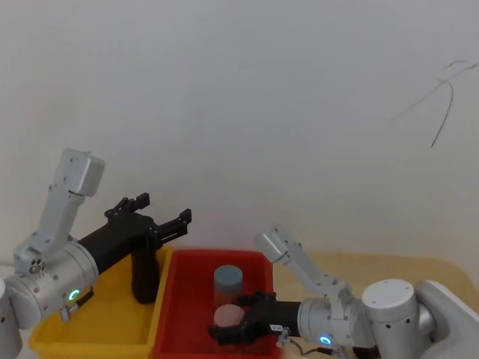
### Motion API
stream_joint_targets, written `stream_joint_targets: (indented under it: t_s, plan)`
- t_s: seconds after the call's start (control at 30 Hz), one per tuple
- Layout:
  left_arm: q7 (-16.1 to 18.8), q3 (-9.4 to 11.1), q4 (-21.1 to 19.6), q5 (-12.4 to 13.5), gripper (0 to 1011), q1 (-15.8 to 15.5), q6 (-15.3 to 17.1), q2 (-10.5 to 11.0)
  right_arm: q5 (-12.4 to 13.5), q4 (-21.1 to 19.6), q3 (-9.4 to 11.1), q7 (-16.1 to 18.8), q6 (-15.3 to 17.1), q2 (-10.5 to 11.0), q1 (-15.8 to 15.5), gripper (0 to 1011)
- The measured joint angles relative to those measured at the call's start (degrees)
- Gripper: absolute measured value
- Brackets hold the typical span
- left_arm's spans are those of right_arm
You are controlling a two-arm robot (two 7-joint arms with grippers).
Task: Pick up the garbage bag with the one hand and transfer it to the other hand.
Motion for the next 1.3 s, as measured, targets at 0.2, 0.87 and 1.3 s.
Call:
stream_joint_targets:
  t_s: [0.2,0.87,1.3]
  plan:
    - [0.0,0.0,0.0,0.0,1001,0.0,0.0,0.0,-0.8,1.9,-0.7,0.5,-0.7,-0.4,0.8,1001]
    - [0.0,0.0,0.0,0.0,1001,0.0,0.0,0.0,-2.2,4.5,-1.5,1.4,-1.9,-1.0,2.2,658]
    - [0.0,0.0,0.0,0.0,1001,0.0,0.0,0.0,-0.7,0.7,1.0,-0.1,-1.4,0.0,0.8,658]
